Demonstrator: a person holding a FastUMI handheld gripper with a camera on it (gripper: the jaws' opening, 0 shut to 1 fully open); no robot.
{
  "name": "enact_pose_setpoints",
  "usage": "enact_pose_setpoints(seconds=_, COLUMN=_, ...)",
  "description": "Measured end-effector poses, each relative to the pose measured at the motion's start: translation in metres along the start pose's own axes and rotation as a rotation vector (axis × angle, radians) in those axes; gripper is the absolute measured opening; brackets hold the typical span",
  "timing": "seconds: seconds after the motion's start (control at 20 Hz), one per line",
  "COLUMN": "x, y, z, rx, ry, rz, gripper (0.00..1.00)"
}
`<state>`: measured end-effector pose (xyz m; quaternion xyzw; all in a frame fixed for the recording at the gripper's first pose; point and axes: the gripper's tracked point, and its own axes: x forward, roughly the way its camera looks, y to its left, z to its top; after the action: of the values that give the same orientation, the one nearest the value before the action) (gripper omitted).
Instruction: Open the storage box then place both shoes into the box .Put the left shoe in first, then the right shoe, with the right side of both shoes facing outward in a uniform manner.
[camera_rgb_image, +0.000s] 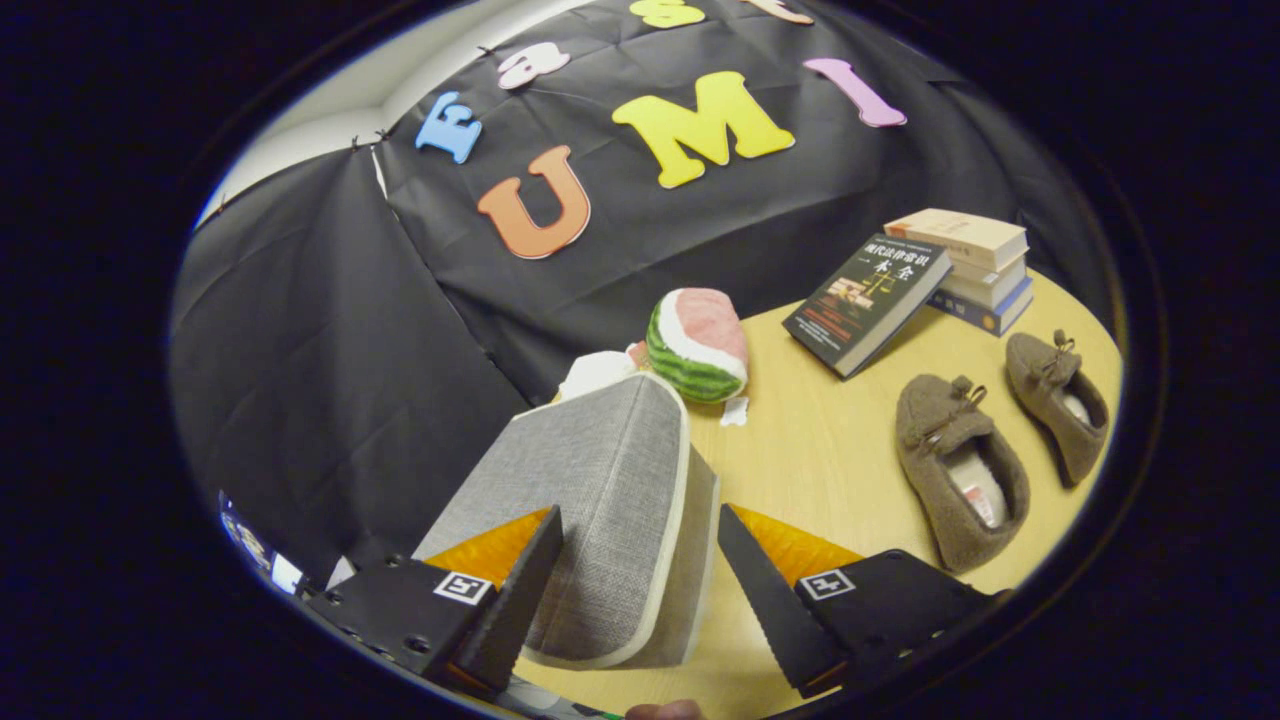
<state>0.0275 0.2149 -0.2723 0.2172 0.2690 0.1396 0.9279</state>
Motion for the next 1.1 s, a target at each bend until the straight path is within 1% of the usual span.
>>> enact_pose_setpoints(seconds=0.1, x=0.004, y=0.0, z=-0.003, rx=0.029, ry=0.013, rz=0.017, gripper=0.96)
enact_pose_setpoints(seconds=0.3, x=0.01, y=0.005, z=-0.01, rx=0.135, ry=0.048, rz=0.07, gripper=0.97)
enact_pose_setpoints(seconds=0.45, x=0.016, y=0.01, z=-0.012, rx=0.191, ry=0.074, rz=0.098, gripper=0.97)
enact_pose_setpoints(seconds=0.65, x=0.023, y=0.016, z=-0.015, rx=0.252, ry=0.108, rz=0.123, gripper=0.97)
enact_pose_setpoints(seconds=0.85, x=0.021, y=0.02, z=-0.014, rx=0.293, ry=0.131, rz=0.129, gripper=0.96)
enact_pose_setpoints(seconds=0.9, x=0.016, y=0.017, z=-0.01, rx=0.284, ry=0.126, rz=0.12, gripper=0.93)
enact_pose_setpoints(seconds=1.05, x=0.01, y=0.017, z=0.005, rx=0.292, ry=0.105, rz=0.128, gripper=0.75)
enact_pose_setpoints(seconds=1.1, x=0.003, y=0.012, z=0.011, rx=0.291, ry=0.096, rz=0.115, gripper=0.68)
